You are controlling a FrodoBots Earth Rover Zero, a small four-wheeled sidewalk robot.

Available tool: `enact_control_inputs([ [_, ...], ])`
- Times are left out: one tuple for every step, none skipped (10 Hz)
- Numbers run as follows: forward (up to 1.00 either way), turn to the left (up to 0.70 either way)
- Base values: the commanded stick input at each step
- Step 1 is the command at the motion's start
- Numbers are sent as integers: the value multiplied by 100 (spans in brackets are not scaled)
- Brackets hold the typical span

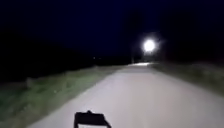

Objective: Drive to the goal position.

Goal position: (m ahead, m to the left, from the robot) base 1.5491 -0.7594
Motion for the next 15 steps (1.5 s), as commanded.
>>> enact_control_inputs([
  [100,-1],
  [100,0],
  [100,0],
  [100,0],
  [100,-1],
  [100,-2],
  [100,-4],
  [100,-6],
  [100,-7],
  [100,-8],
  [100,-2],
  [100,-13],
  [100,-24],
  [100,-35],
  [100,-37],
])
